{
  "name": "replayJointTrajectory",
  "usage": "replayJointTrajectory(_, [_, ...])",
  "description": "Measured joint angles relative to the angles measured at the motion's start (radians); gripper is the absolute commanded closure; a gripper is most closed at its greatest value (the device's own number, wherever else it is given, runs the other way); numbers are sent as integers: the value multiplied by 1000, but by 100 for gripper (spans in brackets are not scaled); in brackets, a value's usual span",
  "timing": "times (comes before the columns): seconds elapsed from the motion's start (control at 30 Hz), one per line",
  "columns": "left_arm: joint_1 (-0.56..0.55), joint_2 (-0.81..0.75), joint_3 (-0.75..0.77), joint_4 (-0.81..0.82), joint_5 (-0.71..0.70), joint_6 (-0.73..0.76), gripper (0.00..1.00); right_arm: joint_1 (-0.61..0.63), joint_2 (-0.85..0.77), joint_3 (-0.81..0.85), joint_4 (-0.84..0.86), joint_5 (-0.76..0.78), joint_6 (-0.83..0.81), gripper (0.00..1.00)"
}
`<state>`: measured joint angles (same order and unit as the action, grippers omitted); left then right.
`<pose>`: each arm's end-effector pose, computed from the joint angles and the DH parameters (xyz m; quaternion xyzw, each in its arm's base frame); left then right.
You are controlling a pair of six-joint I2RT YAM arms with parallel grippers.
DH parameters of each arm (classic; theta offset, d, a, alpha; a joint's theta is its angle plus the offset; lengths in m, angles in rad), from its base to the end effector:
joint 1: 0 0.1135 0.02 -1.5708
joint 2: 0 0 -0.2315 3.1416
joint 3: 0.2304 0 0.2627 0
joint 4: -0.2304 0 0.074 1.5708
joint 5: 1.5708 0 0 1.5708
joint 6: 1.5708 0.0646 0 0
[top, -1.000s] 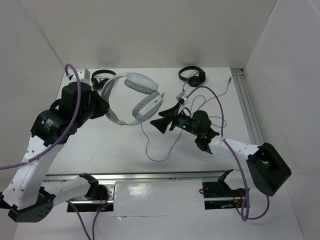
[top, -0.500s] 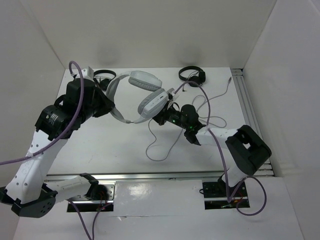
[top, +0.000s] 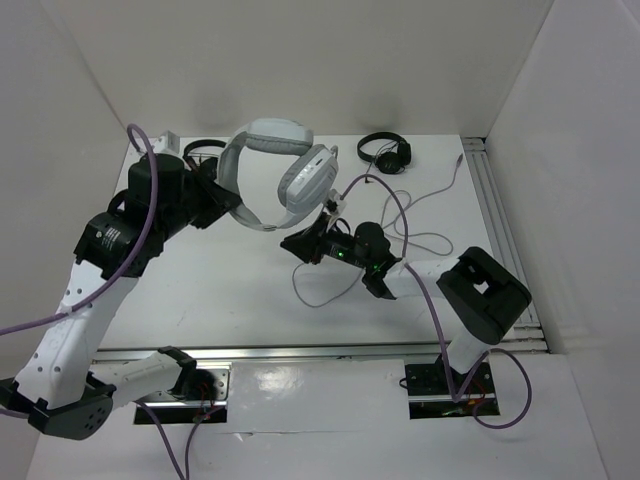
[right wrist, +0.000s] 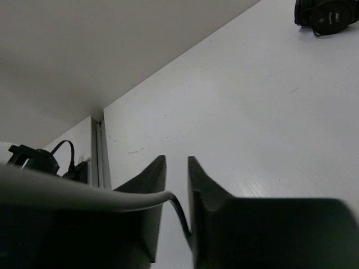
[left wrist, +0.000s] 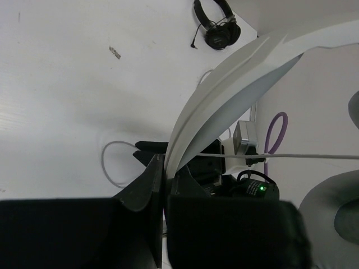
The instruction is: Wrap the headphones
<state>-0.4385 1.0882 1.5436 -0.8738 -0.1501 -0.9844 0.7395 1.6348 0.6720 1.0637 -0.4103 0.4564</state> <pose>0.2231 -0.0939 0.4289 -0.2647 0.7942 -0.3071 0.4526 0.2506 0.2635 0.1823 -0.2422 0.6286 0.5218 0.5234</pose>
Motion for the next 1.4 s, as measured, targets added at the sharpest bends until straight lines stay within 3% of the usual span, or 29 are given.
replayJointTrajectory(0.03, [2, -2, -8, 11, 6, -11, 100, 0, 0, -2, 2, 2, 2, 81])
replayJointTrajectory(0.07, [5, -3, -15, 17, 12, -19, 100, 0, 0, -5, 5, 2, 3, 81])
replayJointTrajectory(0.13, [14, -6, -34, 28, 27, -35, 100, 0, 0, -11, 11, 7, 13, 72])
replayJointTrajectory(0.23, [35, -11, -56, 38, 54, -60, 100, 0, 10, -22, 37, 12, 27, 71])
replayJointTrajectory(0.27, [44, -11, -59, 39, 62, -67, 100, 0, 17, -33, 54, 15, 32, 77])
replayJointTrajectory(0.3, [52, -12, -61, 41, 70, -73, 100, 0, 22, -46, 66, 19, 37, 92])
replayJointTrajectory(0.33, [60, -12, -61, 45, 78, -80, 100, 1, 28, -58, 75, 26, 42, 100])
replayJointTrajectory(0.53, [98, -38, -114, 79, 110, -120, 100, 27, 40, -76, 64, 136, 74, 100])
replayJointTrajectory(0.93, [101, -71, -206, 150, 66, -230, 100, 264, 7, 150, -294, 393, 23, 100])
replayJointTrajectory(1.1, [105, -47, -206, 135, -47, -234, 100, 332, -48, 153, -364, 375, -34, 100])
replayJointTrajectory(1.4, [108, -4, -213, 63, -189, -244, 100, 373, -118, 185, -402, 166, -142, 100])
